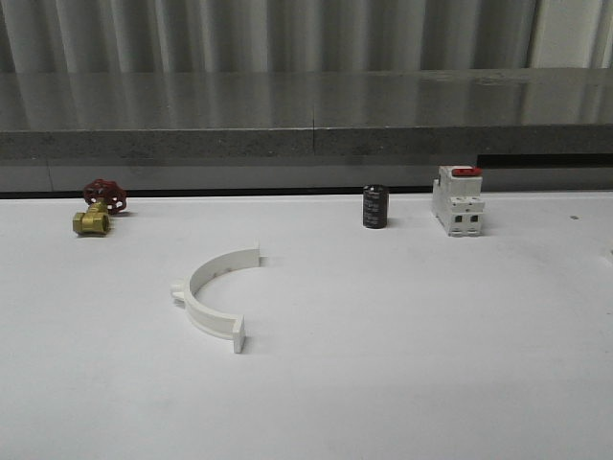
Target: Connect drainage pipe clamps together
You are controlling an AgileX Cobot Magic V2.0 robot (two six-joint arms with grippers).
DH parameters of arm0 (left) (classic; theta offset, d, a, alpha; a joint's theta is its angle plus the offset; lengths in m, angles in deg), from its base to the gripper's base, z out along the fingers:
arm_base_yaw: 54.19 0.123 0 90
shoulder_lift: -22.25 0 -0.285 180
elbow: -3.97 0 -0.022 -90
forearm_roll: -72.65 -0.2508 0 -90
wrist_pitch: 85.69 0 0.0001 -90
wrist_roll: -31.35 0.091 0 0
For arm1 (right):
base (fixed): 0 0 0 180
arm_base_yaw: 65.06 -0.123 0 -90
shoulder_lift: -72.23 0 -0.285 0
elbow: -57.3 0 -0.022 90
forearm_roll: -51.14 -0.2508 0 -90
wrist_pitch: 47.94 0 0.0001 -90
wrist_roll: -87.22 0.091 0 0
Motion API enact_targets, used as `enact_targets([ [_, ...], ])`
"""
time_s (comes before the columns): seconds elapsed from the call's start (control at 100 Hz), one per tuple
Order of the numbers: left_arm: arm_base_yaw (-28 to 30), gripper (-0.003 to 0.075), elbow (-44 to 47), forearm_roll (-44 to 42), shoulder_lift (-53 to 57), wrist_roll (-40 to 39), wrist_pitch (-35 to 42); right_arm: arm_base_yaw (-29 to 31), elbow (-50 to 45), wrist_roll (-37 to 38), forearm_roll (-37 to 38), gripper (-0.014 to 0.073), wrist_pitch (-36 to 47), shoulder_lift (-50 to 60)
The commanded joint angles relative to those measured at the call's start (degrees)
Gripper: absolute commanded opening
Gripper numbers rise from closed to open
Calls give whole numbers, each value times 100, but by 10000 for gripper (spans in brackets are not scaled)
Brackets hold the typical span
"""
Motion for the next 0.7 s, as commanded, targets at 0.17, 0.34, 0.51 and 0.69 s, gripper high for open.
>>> enact_targets([
  [0.17,-27,546,611,5,1398,2,434,25,93,-15,-31,-66,478,82],
  [0.34,-27,530,824,5,1934,2,434,25,93,-15,-31,-66,478,82],
  [0.51,-27,312,836,5,2096,2,438,25,93,-15,-31,-66,478,82],
  [0.69,-27,11,836,5,2096,2,438,25,93,-15,-31,-66,582,82],
])
